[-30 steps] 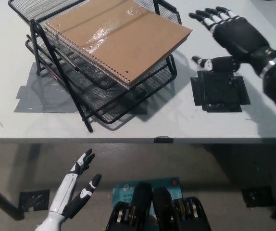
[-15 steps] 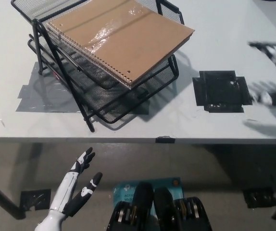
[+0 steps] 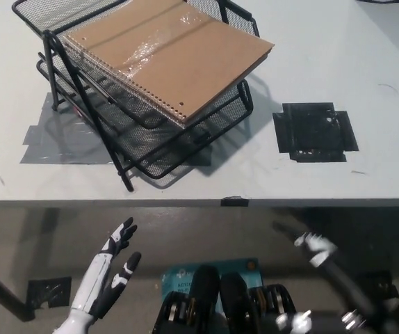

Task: A person hands a notebook to the robot and the robot grabs it with its right hand and places it in the file tray kept in the centre of the desk infront of it.

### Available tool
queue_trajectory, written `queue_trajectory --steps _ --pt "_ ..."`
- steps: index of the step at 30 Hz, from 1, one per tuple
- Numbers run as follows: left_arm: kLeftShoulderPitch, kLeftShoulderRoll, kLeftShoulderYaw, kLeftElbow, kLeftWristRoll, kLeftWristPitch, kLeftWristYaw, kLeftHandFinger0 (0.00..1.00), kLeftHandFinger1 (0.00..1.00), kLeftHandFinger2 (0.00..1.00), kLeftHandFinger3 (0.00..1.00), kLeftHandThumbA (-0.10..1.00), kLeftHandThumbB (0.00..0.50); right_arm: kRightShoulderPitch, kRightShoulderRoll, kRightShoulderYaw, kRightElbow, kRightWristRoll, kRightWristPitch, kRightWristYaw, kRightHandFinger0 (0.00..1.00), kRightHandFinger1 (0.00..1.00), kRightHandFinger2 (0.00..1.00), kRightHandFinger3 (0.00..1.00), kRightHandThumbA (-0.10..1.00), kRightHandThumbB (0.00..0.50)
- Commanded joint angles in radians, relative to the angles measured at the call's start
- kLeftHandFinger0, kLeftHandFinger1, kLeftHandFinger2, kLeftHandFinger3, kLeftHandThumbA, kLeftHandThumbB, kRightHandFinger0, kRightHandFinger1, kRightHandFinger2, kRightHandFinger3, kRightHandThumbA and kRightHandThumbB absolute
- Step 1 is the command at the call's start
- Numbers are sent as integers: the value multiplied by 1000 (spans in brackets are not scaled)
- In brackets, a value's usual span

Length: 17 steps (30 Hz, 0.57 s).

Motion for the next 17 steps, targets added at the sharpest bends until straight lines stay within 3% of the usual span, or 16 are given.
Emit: queue_trajectory --steps 1,3,17 --pt "28 17 0 -59 -29 -74 -13 1000 1000 1000 1000 973 334 54 146 -64 126 -42 -100 -134 1000 1000 1000 1000 962 310" --pt "27 22 9 -54 -37 -74 -13 1000 1000 1000 1000 961 335 44 178 -75 174 -57 -95 -100 1000 1000 1000 1000 897 300" --pt "84 8 20 -42 -24 -118 14 1000 1000 1000 1000 959 310 80 186 -58 217 -126 -115 -27 1000 1000 1000 1000 815 258"
